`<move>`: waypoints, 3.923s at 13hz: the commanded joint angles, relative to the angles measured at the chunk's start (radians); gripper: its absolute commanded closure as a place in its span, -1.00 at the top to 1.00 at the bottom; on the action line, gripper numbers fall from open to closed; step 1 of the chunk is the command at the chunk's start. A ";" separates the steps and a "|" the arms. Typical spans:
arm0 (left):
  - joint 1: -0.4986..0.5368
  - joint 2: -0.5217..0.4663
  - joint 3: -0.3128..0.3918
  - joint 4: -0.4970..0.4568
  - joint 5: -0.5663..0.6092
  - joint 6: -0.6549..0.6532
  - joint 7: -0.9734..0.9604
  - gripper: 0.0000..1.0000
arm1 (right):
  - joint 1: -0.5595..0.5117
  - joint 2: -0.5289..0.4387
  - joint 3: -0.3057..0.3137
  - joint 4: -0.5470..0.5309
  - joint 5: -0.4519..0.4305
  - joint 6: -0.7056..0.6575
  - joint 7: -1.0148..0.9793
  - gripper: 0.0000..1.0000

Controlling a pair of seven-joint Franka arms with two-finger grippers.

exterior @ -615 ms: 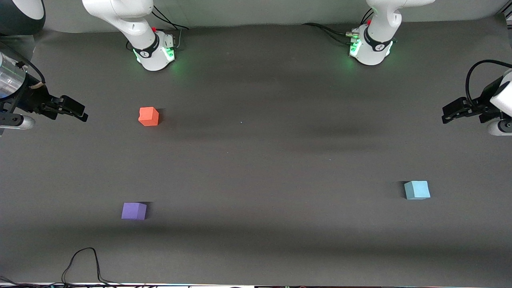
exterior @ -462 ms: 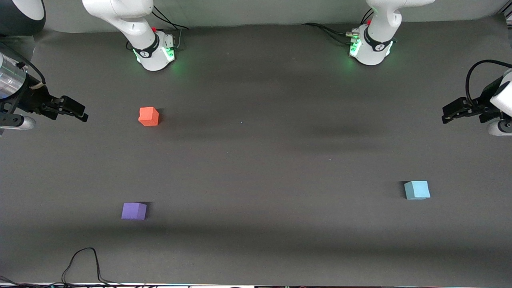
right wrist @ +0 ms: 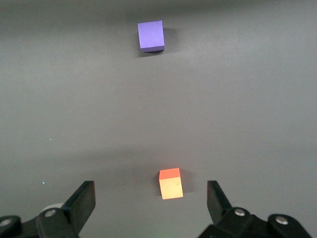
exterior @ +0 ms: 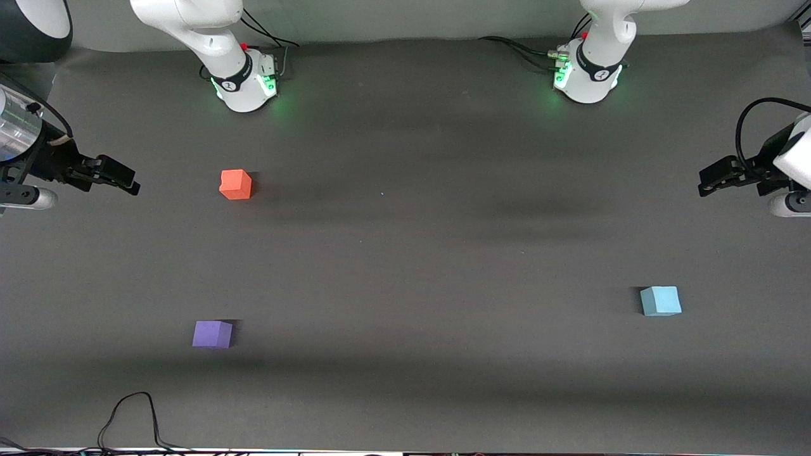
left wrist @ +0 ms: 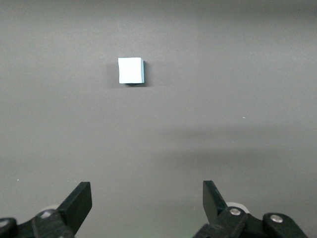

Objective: Place blue block between orange and purple blocks
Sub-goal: 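Move the left gripper toward the light blue cube, then lower the left gripper over the blue cube and close on it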

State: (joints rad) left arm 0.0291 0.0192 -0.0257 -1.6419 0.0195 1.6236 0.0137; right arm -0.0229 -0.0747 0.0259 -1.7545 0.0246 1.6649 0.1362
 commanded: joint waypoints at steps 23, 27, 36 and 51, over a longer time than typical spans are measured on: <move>0.098 0.596 0.017 -0.003 0.000 0.699 0.157 1.00 | 0.000 0.050 -0.092 0.069 0.008 -0.028 -0.118 1.00; 0.098 0.651 0.015 -0.004 -0.001 0.748 0.157 1.00 | -0.009 0.058 -0.096 0.064 0.008 -0.011 -0.118 1.00; 0.106 0.662 0.015 -0.006 -0.006 0.746 0.152 0.06 | 0.004 0.108 -0.132 0.066 0.077 0.074 -0.116 1.00; 0.068 0.487 0.007 0.172 -0.009 0.306 0.108 0.06 | 0.006 0.144 -0.133 0.087 0.094 0.079 -0.248 1.00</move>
State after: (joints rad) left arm 0.1318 0.5495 -0.0211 -1.5379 0.0180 2.0735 0.1546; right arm -0.0189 0.0544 -0.1012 -1.6668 0.1252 1.7562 -0.0847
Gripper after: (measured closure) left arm 0.467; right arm 0.000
